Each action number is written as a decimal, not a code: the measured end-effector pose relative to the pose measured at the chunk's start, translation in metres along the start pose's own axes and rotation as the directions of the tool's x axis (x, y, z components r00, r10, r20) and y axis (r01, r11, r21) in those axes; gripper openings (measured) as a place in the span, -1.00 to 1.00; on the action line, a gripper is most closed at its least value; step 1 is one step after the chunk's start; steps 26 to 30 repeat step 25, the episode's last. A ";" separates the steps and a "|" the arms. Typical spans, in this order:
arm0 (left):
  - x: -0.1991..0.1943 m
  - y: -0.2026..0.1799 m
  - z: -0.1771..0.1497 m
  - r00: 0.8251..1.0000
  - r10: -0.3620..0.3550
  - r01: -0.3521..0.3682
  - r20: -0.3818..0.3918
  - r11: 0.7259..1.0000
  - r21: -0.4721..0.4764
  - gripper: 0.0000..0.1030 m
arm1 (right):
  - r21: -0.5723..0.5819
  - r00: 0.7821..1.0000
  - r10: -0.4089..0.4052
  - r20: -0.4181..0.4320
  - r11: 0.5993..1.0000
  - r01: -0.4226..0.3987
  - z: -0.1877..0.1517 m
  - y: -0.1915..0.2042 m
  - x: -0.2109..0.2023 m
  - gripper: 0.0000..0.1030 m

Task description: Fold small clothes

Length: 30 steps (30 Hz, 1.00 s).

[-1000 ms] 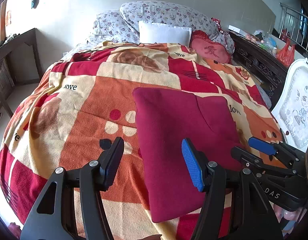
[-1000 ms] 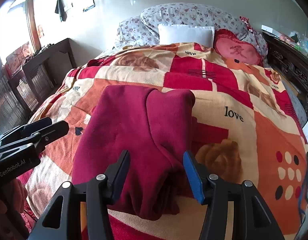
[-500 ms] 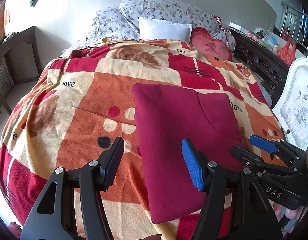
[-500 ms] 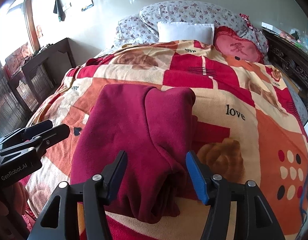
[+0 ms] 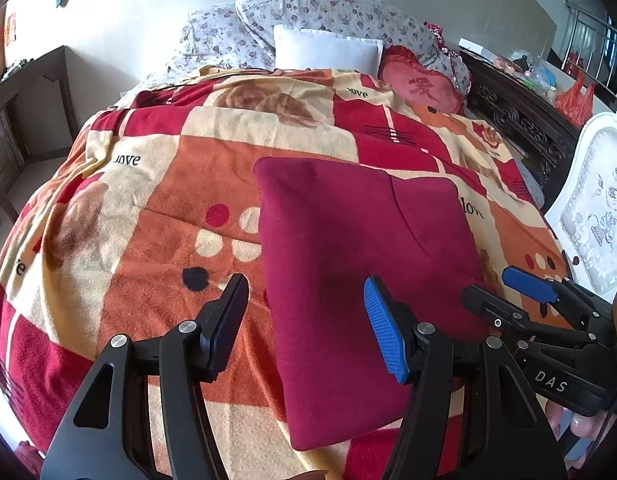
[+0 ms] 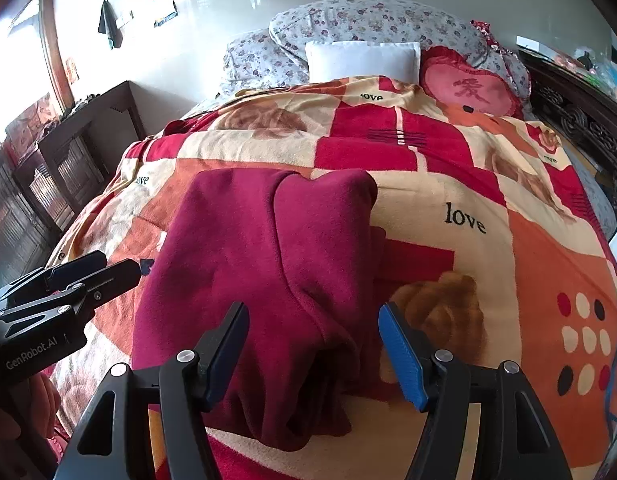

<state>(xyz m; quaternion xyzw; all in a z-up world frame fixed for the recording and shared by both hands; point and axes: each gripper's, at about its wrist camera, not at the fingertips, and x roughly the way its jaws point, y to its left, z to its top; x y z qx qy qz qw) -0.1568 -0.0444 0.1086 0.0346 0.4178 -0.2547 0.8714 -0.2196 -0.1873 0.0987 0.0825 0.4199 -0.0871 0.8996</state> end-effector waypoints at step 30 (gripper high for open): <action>0.012 0.012 0.002 1.000 0.004 -0.003 0.011 1.000 -0.021 0.17 | 0.024 1.000 -0.002 -0.022 1.000 0.003 -0.002 -0.012 0.015 0.26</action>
